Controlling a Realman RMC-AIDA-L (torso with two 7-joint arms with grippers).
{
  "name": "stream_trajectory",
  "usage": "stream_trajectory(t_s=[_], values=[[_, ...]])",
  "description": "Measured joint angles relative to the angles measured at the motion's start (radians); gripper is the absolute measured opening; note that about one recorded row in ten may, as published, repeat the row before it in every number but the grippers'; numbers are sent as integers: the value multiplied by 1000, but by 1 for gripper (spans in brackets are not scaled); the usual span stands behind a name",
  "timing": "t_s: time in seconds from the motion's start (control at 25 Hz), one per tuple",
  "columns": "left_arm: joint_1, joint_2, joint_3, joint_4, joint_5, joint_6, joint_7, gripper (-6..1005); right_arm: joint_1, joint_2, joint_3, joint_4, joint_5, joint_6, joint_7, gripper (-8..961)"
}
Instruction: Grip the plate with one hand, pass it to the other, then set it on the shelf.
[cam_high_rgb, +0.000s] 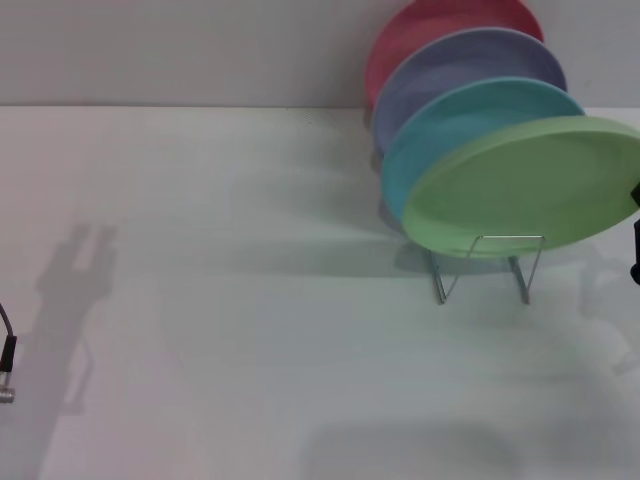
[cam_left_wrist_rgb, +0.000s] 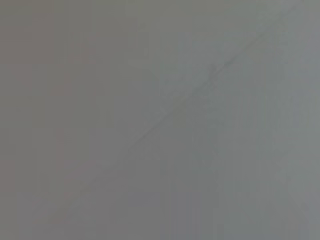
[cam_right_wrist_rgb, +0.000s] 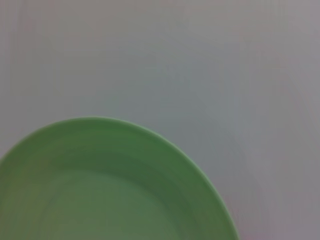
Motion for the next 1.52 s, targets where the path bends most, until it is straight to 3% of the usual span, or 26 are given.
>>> stream_trajectory(t_s=[0.72,1.32,1.52], values=[[-2,2,4,0,0,4,-3,554,-8,2,-7,19,-2,98,-7,93],[-7,2,5,0,0,6,-2,565,-16,-1,-8,29,-3,101,1,118],[-8,3,5,0,0,4,-3,568,-40,0,-7,30,-3,14,30,258]])
